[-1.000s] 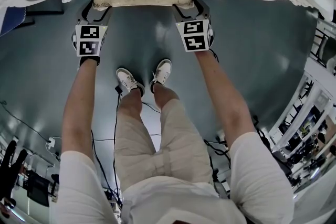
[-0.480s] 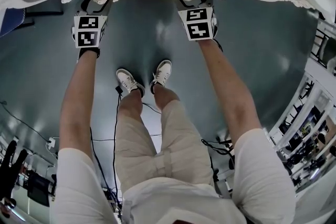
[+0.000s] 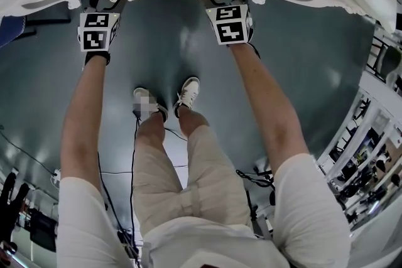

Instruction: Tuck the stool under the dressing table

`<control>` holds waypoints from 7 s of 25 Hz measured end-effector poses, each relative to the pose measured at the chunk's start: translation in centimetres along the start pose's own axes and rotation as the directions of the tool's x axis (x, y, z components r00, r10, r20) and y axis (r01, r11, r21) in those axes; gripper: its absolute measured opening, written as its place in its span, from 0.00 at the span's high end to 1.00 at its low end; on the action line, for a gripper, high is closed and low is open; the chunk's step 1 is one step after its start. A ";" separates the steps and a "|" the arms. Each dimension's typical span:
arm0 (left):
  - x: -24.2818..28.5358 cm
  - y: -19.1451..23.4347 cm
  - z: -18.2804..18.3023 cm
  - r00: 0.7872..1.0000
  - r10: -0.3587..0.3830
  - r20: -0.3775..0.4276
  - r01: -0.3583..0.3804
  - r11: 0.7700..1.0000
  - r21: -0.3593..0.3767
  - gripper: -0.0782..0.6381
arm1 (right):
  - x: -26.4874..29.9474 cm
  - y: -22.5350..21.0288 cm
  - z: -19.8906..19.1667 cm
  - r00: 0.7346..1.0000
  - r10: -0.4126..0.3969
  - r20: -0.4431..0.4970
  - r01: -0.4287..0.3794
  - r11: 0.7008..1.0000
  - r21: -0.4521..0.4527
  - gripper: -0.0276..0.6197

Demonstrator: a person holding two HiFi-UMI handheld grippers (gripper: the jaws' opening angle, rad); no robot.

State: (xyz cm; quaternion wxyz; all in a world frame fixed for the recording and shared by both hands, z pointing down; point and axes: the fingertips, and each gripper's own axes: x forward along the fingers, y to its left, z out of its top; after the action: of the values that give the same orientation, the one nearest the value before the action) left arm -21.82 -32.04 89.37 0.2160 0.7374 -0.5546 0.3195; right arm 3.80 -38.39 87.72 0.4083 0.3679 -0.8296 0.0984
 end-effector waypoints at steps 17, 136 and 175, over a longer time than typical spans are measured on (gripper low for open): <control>1.1 0.7 1.1 0.999 -0.042 0.018 0.043 0.998 -0.044 0.49 | 1.3 -1.0 0.7 0.999 0.013 -0.036 -0.012 1.000 0.011 0.52; -73.7 -7.0 30.2 0.627 0.147 0.765 -0.098 0.989 -0.110 0.87 | -71.9 2.7 26.4 0.716 -0.206 0.667 -0.045 0.940 0.339 0.96; -71.9 -5.8 29.8 0.637 0.164 0.754 -0.087 0.986 -0.141 0.87 | -67.9 5.8 29.3 0.748 -0.073 0.659 -0.099 0.971 0.219 0.96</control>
State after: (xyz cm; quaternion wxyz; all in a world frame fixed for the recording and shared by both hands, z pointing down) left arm -22.39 -1.50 17.55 -0.0265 0.7522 -0.6576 -0.0319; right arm 8.90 -11.88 18.64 0.0390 0.4195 -0.9047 0.0639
